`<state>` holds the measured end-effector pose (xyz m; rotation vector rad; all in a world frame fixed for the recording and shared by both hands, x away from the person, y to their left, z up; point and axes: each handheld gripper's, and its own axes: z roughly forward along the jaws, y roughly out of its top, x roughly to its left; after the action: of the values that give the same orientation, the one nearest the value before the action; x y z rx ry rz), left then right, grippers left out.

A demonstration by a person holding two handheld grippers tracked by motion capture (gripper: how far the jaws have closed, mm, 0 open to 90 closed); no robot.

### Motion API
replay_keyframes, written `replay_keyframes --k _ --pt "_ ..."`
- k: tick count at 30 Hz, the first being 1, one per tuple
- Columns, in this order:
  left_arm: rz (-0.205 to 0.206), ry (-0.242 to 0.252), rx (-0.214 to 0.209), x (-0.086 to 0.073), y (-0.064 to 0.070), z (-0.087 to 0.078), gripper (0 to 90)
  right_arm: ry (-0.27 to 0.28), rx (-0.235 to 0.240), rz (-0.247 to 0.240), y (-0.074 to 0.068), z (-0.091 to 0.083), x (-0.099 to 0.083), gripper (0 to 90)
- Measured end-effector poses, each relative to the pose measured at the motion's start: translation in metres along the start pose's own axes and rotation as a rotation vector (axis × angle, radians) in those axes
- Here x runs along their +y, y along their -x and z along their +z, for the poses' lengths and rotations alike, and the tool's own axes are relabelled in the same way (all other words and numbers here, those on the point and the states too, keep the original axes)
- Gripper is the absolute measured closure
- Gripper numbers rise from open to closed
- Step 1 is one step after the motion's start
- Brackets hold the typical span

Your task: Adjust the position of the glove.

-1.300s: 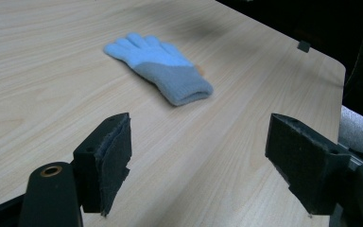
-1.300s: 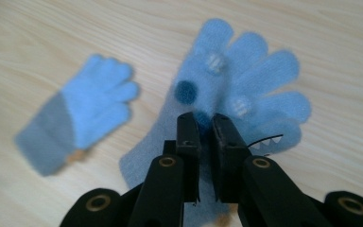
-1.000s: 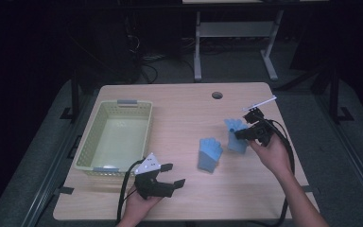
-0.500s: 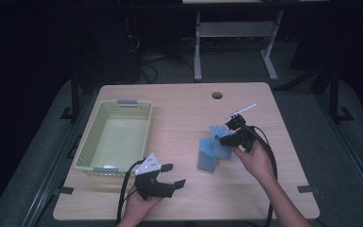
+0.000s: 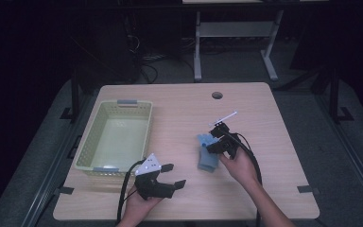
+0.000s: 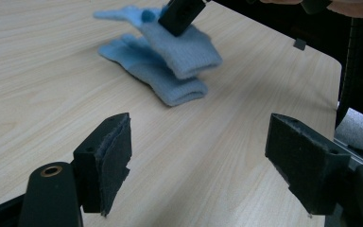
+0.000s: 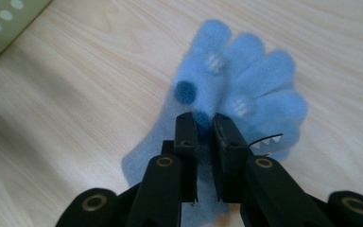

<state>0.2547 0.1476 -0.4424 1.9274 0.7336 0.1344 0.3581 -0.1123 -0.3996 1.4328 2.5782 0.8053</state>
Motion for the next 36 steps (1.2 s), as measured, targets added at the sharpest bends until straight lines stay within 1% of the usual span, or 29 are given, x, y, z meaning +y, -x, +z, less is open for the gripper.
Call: replay_keyframes --k 1,6,8,12,15,17,19,21,23,25,26,27,28,30,31,32,33,35,36 --pt "0.002 0.0 -0.001 0.0 0.0 0.0 23.2 -0.01 -0.002 0.011 -0.001 0.001 0.0 81.3" --pt "0.007 -0.005 -0.005 0.0 0.001 0.001 23.2 -0.011 0.002 0.02 -0.003 0.007 -0.001 81.0" --pt "0.008 -0.013 -0.006 0.0 0.001 0.001 23.2 -0.021 -0.001 0.024 -0.003 0.011 -0.002 80.8" --pt "0.01 -0.011 -0.007 0.0 0.001 0.002 23.2 -0.037 -0.001 0.054 0.0 0.021 -0.004 79.2" --pt "0.011 -0.01 -0.009 0.0 0.001 0.002 23.4 -0.038 0.0 0.055 0.001 0.024 -0.006 78.1" --pt "0.011 -0.011 -0.009 -0.001 0.001 0.002 23.4 -0.045 -0.013 0.04 0.002 0.027 -0.007 71.9" --pt "0.008 -0.008 -0.01 -0.001 0.0 0.002 23.4 -0.037 -0.021 0.052 0.002 0.026 -0.005 65.8" --pt "0.001 -0.005 -0.009 0.0 0.0 0.002 23.4 -0.02 -0.023 0.047 0.002 0.022 -0.004 63.8" --pt "0.003 -0.01 -0.009 0.0 -0.001 0.001 23.4 0.002 -0.026 0.046 0.001 0.017 -0.001 65.4" --pt "-0.005 -0.006 -0.009 0.0 -0.001 0.002 23.4 0.027 -0.019 0.041 0.0 0.015 0.0 71.2" --pt "-0.003 -0.003 -0.01 0.0 -0.001 0.001 23.4 0.021 -0.012 0.04 -0.001 0.016 0.001 75.3" --pt "-0.007 0.003 -0.01 0.0 -0.001 0.001 23.4 0.007 -0.006 0.026 -0.001 0.019 0.001 76.9" --pt "-0.006 0.004 -0.009 0.0 -0.001 0.001 23.3 -0.014 -0.009 0.02 -0.002 0.022 0.001 78.6" --pt "-0.008 0.005 -0.007 0.0 -0.002 0.0 23.4 -0.036 -0.028 0.003 -0.002 0.028 0.0 81.4" --pt "-0.008 0.005 -0.007 0.0 -0.002 0.0 23.4 -0.036 -0.028 0.003 -0.002 0.028 0.0 81.4" --pt "-0.013 0.006 -0.008 0.0 -0.002 0.0 23.4 -0.053 -0.025 0.008 0.001 0.035 -0.001 82.2" --pt "-0.013 0.004 -0.01 0.0 -0.003 0.0 23.4 -0.06 -0.022 0.013 0.002 0.038 -0.002 82.2" --pt "-0.018 0.003 -0.014 0.0 -0.003 0.0 23.4 -0.052 -0.003 0.028 0.005 0.04 -0.005 81.7" --pt "-0.02 0.002 -0.015 0.0 -0.004 0.0 23.3 -0.045 0.001 0.027 0.006 0.039 -0.005 80.0"
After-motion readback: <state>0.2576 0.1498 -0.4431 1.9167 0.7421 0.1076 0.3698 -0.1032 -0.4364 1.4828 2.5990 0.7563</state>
